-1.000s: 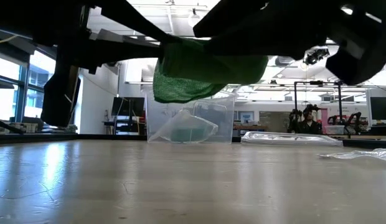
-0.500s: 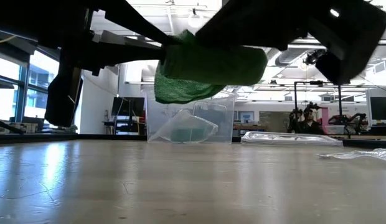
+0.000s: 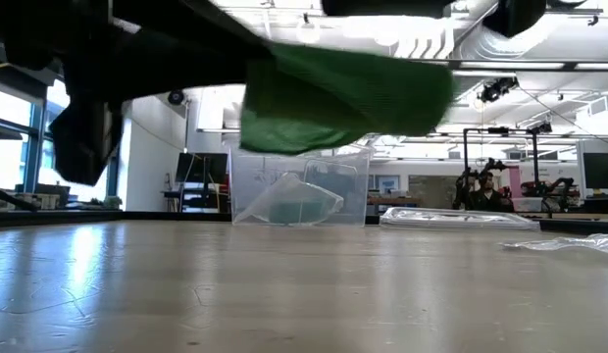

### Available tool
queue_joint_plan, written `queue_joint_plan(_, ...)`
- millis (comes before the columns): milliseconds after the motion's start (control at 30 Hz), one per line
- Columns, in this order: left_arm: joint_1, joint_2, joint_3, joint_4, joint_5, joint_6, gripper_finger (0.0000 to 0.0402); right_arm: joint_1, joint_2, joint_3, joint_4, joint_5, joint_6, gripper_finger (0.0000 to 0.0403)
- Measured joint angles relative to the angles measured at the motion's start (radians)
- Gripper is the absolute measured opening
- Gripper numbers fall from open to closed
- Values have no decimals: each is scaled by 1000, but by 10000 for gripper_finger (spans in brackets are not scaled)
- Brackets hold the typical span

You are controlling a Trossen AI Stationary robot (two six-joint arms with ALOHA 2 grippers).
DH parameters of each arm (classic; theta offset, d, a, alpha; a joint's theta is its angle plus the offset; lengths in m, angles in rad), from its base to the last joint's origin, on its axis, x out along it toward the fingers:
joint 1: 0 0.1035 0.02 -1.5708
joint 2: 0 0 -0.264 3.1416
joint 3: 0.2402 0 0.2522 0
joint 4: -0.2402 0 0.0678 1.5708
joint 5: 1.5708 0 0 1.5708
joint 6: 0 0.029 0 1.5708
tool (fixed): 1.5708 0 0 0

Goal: Roll bandage
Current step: Roll the green bandage

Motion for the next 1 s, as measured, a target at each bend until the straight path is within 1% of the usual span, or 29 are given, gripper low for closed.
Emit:
queue_joint_plan(67, -1, -1, 40, -40, 94, 183, 7, -23, -58, 0, -92, -83, 73, 0)
queue_joint_plan(133, 4, -3, 90, -114, 174, 334, 7, -60, -105, 0, -186, -241, 172, 5)
queue_joint_plan(200, 9, -3, 142, -195, 244, 438, 7, -98, -132, 0, -283, -384, 247, 17)
queue_joint_plan(233, 11, -3, 165, -228, 261, 464, 7, -115, -139, 0, -326, -440, 270, 26)
queue_joint_plan(333, 13, -3, 212, -314, 270, 478, 7, -150, -143, 0, -440, -582, 276, 59)
queue_joint_plan(400, 6, -8, 216, -342, 253, 454, 7, -161, -138, -5, -498, -669, 268, 78)
queue_joint_plan(433, 1, -11, 216, -351, 231, 418, 7, -158, -138, -23, -486, -689, 285, 83)
queue_joint_plan(500, -14, -20, 213, -349, 184, 352, 7, -137, -153, -92, -432, -689, 328, 87)
queue_joint_plan(567, -31, -27, 202, -326, 139, 307, 6, -105, -179, -183, -338, -633, 387, 84)
queue_joint_plan(633, -49, -31, 175, -259, 125, 297, 4, -71, -199, -288, -165, -578, 453, 77)
queue_joint_plan(667, -57, -31, 156, -196, 125, 300, 4, -54, -201, -336, -66, -562, 484, 74)
queue_joint_plan(767, -73, -31, 90, 61, 140, 362, 3, -26, -191, -450, 228, -560, 551, 70)
queue_joint_plan(833, -79, -31, 44, 265, 146, 430, 3, -16, -176, -490, 414, -574, 553, 70)
queue_joint_plan(900, -80, -31, 4, 473, 159, 515, 3, -11, -165, -501, 513, -579, 534, 76)
queue_joint_plan(1000, -79, -32, -37, 772, 185, 667, 3, -11, -164, -478, 549, -581, 482, 101)
